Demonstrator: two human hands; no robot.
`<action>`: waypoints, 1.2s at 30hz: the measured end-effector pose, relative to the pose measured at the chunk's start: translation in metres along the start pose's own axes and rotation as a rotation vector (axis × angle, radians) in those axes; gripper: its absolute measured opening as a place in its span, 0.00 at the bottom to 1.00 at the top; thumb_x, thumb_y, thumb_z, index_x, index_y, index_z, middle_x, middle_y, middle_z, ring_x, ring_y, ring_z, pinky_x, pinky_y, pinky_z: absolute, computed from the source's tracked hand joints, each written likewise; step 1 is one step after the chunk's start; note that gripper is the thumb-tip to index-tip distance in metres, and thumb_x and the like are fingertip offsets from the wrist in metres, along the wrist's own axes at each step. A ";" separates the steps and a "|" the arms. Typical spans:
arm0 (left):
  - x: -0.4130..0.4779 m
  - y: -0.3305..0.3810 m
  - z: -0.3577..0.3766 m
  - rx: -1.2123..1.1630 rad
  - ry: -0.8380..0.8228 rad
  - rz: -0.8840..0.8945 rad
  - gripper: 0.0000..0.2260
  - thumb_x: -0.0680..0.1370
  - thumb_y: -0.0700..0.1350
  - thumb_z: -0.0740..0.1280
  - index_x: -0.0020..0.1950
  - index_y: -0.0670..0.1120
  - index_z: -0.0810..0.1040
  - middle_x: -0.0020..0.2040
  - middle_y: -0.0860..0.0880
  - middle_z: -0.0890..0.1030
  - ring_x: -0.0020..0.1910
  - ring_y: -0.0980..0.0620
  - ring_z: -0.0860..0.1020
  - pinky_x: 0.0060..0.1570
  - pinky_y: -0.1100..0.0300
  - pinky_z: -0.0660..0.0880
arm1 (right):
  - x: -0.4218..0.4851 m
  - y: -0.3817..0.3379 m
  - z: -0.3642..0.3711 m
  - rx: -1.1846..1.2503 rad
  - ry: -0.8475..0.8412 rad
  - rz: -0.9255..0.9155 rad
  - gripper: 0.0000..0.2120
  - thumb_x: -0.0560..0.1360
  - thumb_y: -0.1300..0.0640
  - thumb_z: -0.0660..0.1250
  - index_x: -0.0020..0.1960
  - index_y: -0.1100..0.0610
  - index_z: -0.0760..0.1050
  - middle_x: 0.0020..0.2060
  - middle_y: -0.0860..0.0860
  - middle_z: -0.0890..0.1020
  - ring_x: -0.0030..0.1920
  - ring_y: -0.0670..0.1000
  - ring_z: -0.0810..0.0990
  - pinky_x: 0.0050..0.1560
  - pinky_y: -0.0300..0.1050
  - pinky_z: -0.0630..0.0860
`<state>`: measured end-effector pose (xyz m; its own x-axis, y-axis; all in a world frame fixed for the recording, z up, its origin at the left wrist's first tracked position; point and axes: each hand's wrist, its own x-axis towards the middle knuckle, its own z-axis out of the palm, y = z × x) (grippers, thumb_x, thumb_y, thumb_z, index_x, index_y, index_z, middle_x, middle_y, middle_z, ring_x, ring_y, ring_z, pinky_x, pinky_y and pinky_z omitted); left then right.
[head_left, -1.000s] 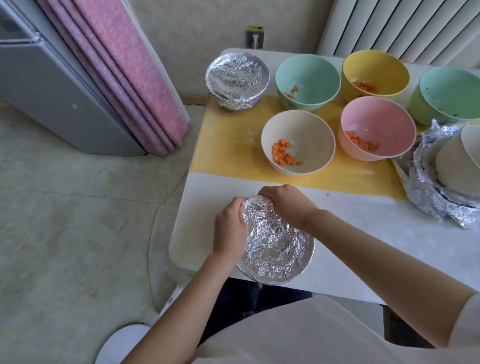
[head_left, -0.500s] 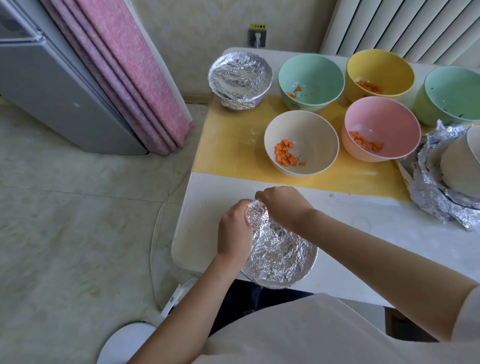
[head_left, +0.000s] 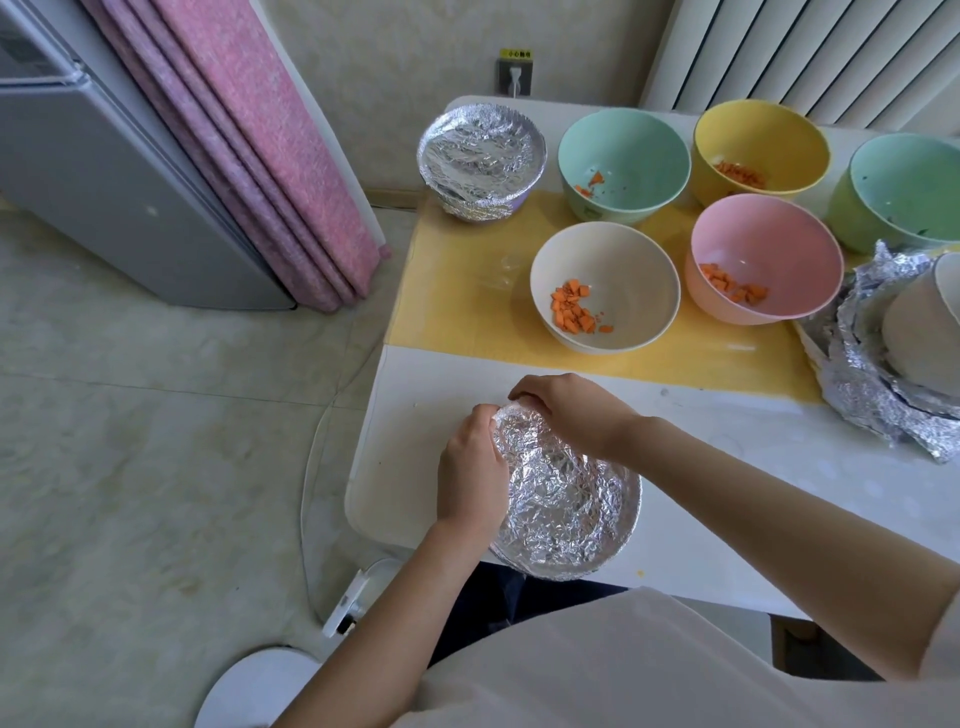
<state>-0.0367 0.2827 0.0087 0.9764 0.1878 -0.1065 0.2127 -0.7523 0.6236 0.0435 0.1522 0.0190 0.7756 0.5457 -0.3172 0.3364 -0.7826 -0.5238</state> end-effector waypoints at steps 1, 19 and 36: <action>-0.002 -0.001 0.000 0.006 -0.011 -0.012 0.14 0.77 0.32 0.58 0.60 0.42 0.73 0.49 0.43 0.79 0.46 0.43 0.77 0.41 0.55 0.70 | -0.002 0.004 0.000 0.042 0.019 0.005 0.12 0.81 0.58 0.57 0.60 0.58 0.75 0.51 0.54 0.82 0.50 0.55 0.79 0.49 0.48 0.72; 0.004 -0.002 -0.001 -0.084 0.013 0.030 0.09 0.80 0.37 0.59 0.55 0.41 0.78 0.39 0.43 0.80 0.34 0.50 0.71 0.34 0.65 0.59 | -0.013 0.013 -0.002 0.050 -0.021 0.005 0.11 0.81 0.59 0.57 0.49 0.63 0.76 0.38 0.56 0.80 0.36 0.53 0.72 0.39 0.44 0.64; 0.011 0.003 -0.021 -0.017 0.260 0.321 0.16 0.72 0.26 0.62 0.56 0.39 0.79 0.45 0.44 0.69 0.41 0.47 0.72 0.42 0.60 0.70 | -0.022 -0.008 -0.004 0.029 0.472 -0.272 0.15 0.72 0.66 0.66 0.58 0.59 0.79 0.50 0.53 0.84 0.45 0.55 0.84 0.40 0.45 0.80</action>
<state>-0.0257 0.2954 0.0257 0.9508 0.0999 0.2934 -0.1041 -0.7887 0.6059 0.0255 0.1455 0.0334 0.8205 0.5282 0.2187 0.5486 -0.6196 -0.5614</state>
